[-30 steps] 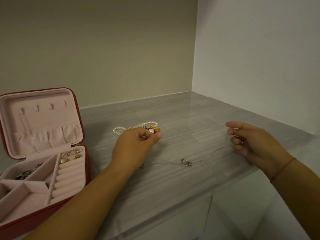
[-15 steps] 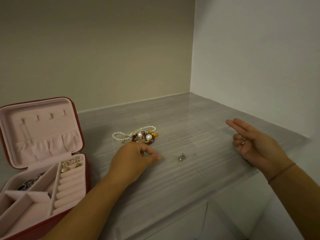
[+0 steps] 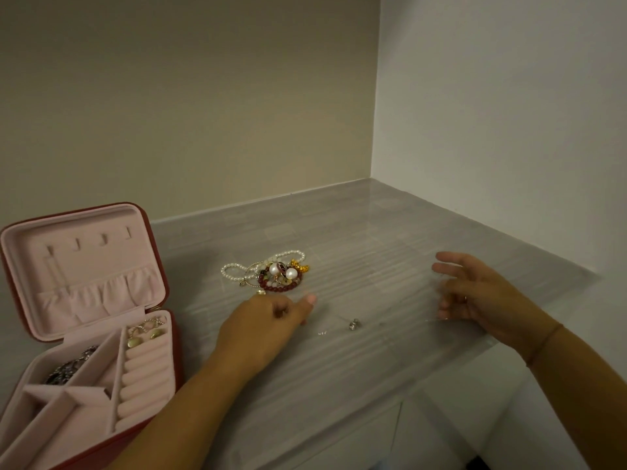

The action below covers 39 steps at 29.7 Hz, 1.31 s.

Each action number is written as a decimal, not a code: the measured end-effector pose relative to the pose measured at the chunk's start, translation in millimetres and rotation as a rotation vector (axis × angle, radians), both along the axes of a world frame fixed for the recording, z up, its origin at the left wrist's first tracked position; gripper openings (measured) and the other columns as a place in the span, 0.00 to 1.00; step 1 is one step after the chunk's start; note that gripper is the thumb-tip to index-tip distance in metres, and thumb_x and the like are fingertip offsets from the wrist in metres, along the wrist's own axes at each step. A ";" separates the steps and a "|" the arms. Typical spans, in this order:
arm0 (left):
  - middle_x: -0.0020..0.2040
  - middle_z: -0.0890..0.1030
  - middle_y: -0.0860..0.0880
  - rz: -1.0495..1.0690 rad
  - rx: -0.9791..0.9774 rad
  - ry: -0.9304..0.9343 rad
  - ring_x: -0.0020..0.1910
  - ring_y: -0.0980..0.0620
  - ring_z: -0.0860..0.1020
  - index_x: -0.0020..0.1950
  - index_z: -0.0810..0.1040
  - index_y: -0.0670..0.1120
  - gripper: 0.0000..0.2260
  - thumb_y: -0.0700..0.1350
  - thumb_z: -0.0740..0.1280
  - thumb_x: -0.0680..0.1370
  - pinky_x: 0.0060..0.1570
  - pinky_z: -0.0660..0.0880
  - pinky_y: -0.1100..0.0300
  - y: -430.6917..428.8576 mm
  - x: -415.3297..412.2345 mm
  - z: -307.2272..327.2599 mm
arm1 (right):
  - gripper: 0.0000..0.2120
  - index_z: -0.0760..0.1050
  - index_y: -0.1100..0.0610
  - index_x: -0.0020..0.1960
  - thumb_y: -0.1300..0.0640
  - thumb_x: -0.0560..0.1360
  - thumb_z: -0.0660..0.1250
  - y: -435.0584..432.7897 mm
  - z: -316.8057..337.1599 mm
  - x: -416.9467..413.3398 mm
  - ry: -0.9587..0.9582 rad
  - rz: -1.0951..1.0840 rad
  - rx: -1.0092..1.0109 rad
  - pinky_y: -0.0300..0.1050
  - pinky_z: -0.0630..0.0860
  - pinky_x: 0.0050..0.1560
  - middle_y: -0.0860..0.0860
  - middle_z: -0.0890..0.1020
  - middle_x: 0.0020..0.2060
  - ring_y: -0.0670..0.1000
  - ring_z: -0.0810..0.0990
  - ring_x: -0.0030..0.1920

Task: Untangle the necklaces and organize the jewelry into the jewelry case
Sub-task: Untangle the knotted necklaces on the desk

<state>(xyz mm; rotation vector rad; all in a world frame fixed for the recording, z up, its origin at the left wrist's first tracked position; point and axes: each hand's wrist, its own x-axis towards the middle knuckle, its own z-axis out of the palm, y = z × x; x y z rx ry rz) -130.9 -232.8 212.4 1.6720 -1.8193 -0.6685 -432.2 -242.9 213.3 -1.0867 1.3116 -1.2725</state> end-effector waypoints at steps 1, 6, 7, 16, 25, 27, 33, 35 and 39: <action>0.35 0.80 0.56 -0.031 0.005 -0.056 0.35 0.60 0.76 0.38 0.81 0.55 0.20 0.69 0.61 0.71 0.39 0.73 0.59 0.5 0.1 0.3 | 0.18 0.69 0.55 0.63 0.69 0.77 0.60 1.8 0.6 -0.7 0.052 0.036 0.006 0.45 0.79 0.30 0.53 0.73 0.63 0.49 0.76 0.28; 0.36 0.78 0.57 -0.173 -0.016 -0.200 0.35 0.61 0.74 0.40 0.78 0.59 0.05 0.58 0.71 0.71 0.35 0.67 0.66 3.2 -0.2 0.7 | 0.11 0.75 0.55 0.55 0.67 0.77 0.61 11.9 7.0 -6.8 0.392 0.150 -0.028 0.41 0.80 0.37 0.54 0.81 0.53 0.53 0.80 0.39; 0.37 0.78 0.57 -0.194 -0.020 -0.202 0.35 0.62 0.74 0.41 0.78 0.59 0.04 0.56 0.72 0.71 0.35 0.68 0.66 3.9 -0.3 0.5 | 0.10 0.76 0.54 0.52 0.66 0.77 0.61 13.3 8.9 -7.1 0.486 0.154 -0.060 0.40 0.80 0.41 0.54 0.82 0.50 0.54 0.81 0.42; 0.42 0.80 0.62 -0.310 -0.084 -0.108 0.46 0.59 0.77 0.36 0.79 0.63 0.07 0.50 0.65 0.67 0.51 0.76 0.53 8.5 -5.5 0.7 | 0.06 0.80 0.48 0.49 0.56 0.75 0.66 25.4 9.7 10.5 1.284 0.084 -0.125 0.49 0.67 0.63 0.49 0.71 0.67 0.54 0.72 0.62; 0.49 0.78 0.59 -0.342 -0.088 -0.097 0.49 0.63 0.75 0.53 0.80 0.57 0.11 0.43 0.70 0.75 0.49 0.70 0.71 3.8 -21.9 -5.0 | 0.11 0.81 0.52 0.46 0.50 0.67 0.75 36.5 -26.0 87.1 0.935 0.081 -0.352 0.34 0.68 0.46 0.44 0.74 0.40 0.44 0.73 0.43; 0.50 0.77 0.58 -0.357 -0.064 -0.172 0.50 0.60 0.75 0.60 0.79 0.55 0.13 0.45 0.69 0.76 0.49 0.71 0.68 2.6 -30.9 -2.5 | 0.11 0.81 0.52 0.46 0.50 0.66 0.76 35.4 -31.2 91.2 0.912 0.047 -0.356 0.38 0.71 0.47 0.45 0.75 0.40 0.45 0.74 0.43; 0.49 0.76 0.54 -0.393 -0.131 -0.268 0.50 0.55 0.74 0.59 0.80 0.54 0.12 0.48 0.69 0.76 0.52 0.73 0.58 -2.1 -47.6 -0.5 | 0.06 0.82 0.53 0.41 0.54 0.66 0.76 32.7 -34.5 92.6 0.879 0.028 -0.382 0.28 0.68 0.39 0.41 0.74 0.35 0.39 0.73 0.37; 0.45 0.74 0.56 -0.377 -0.187 -0.266 0.48 0.56 0.73 0.54 0.82 0.54 0.08 0.49 0.70 0.75 0.49 0.71 0.60 -1.3 -48.9 -4.8 | 0.04 0.82 0.54 0.40 0.55 0.67 0.75 35.0 -35.2 91.9 0.831 0.021 -0.385 0.28 0.69 0.41 0.41 0.75 0.35 0.40 0.74 0.37; 0.41 0.74 0.60 -0.386 -0.221 -0.158 0.45 0.59 0.71 0.49 0.82 0.54 0.04 0.49 0.70 0.75 0.46 0.68 0.64 1.6 -46.2 -15.5 | 0.01 0.81 0.53 0.41 0.58 0.70 0.73 36.8 -35.2 89.0 0.761 0.013 -0.362 0.28 0.69 0.41 0.41 0.76 0.35 0.40 0.75 0.37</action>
